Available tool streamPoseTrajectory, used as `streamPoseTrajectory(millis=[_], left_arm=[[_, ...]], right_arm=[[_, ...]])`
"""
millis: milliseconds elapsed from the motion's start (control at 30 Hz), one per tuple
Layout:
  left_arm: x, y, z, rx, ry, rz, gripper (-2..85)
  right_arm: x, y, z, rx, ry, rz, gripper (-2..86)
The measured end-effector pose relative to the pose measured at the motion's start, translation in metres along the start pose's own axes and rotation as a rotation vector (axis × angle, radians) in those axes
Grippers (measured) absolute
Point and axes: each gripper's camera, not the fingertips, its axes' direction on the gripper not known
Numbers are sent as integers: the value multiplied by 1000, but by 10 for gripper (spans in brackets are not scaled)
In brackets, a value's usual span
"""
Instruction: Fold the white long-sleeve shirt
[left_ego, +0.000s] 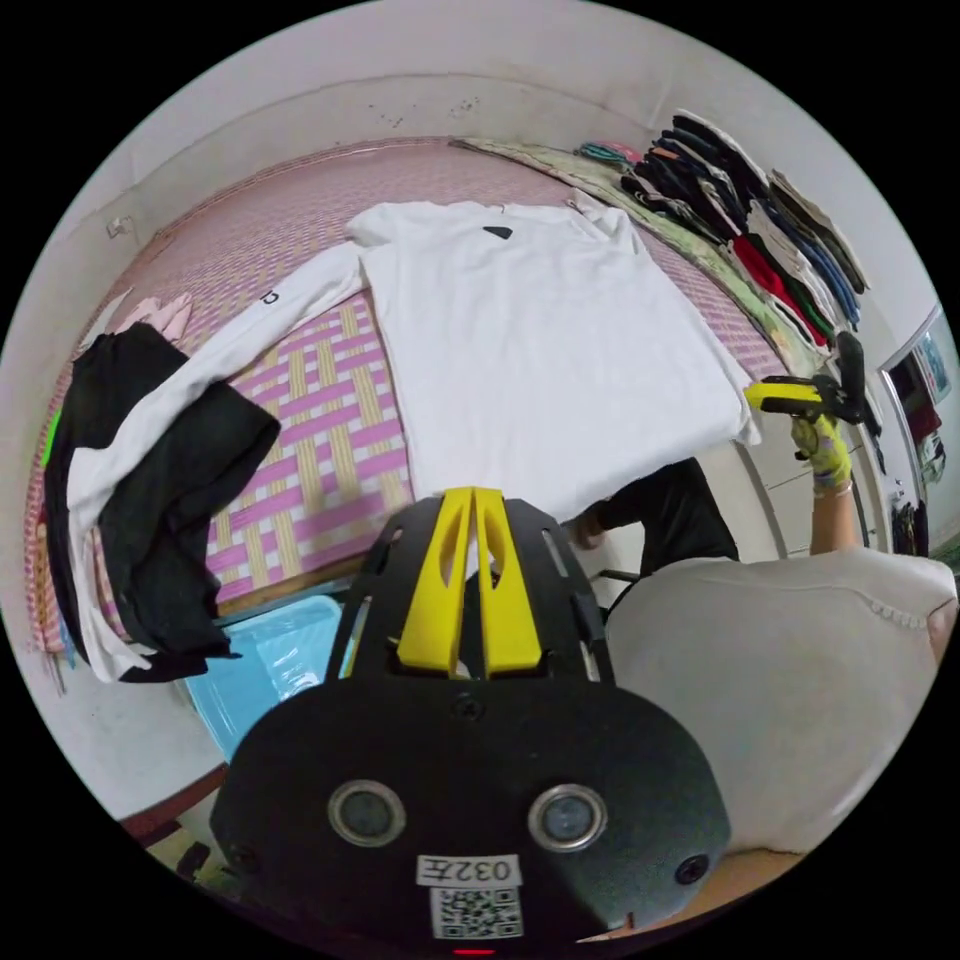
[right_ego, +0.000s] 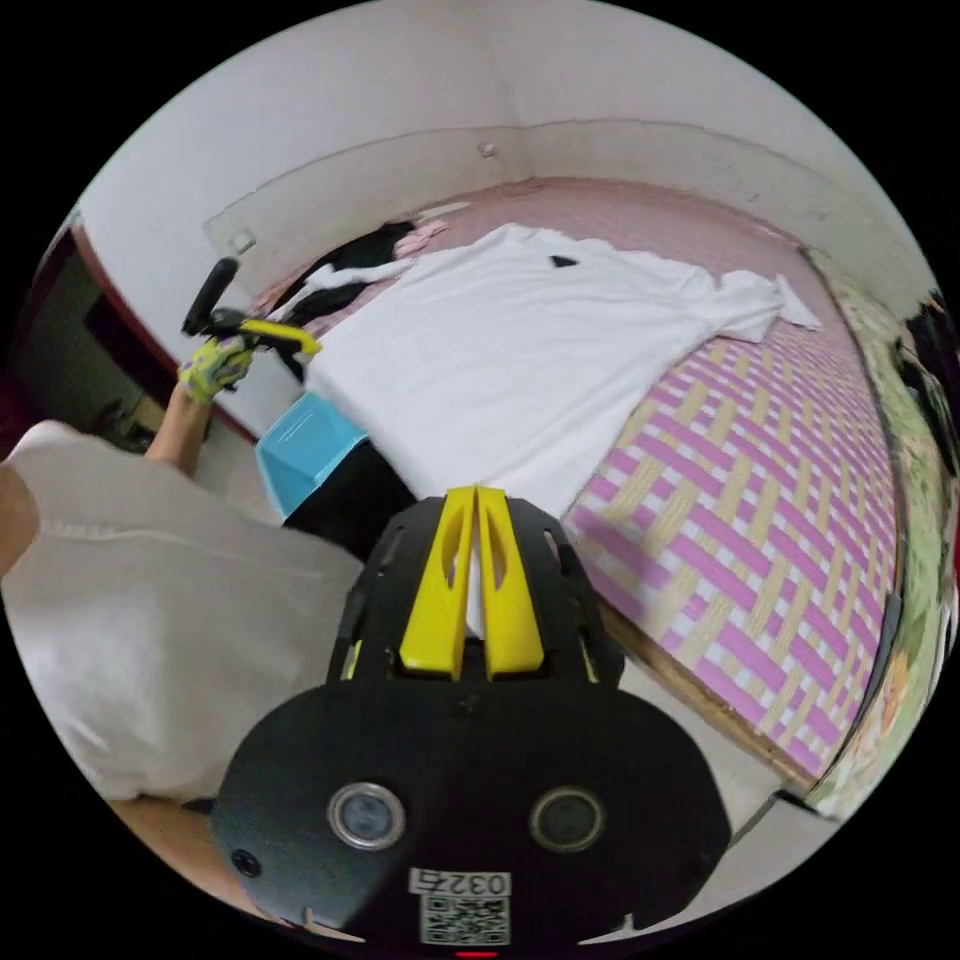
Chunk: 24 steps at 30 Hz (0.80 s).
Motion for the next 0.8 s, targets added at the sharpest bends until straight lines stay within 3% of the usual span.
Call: streamPoseTrajectory(millis=[33, 133, 300, 467, 667, 733, 800], left_arm=[[3, -4, -14, 18, -6, 10, -9], [8, -36, -55, 172, 140, 71, -9], [22, -166, -55, 283, 247, 113, -9], [55, -347, 28, 142, 347, 125, -9], [50, -400, 68, 110, 566, 158, -9], [41, -405, 59, 148, 483, 135, -9], [31, -411, 58, 157, 528, 91, -9]], right_arm=[[3, -1, -11, -12, -49, -31, 44], [48, -9, -62, 209, -34, 72, 33], [157, -63, -102, 447, 78, 313, 10], [250, -195, -65, 258, 297, 381, 46], [327, -304, -16, 134, 402, 423, 89], [348, -329, 7, 72, 440, 437, 89], [369, -346, 30, 2, 437, 462, 80]])
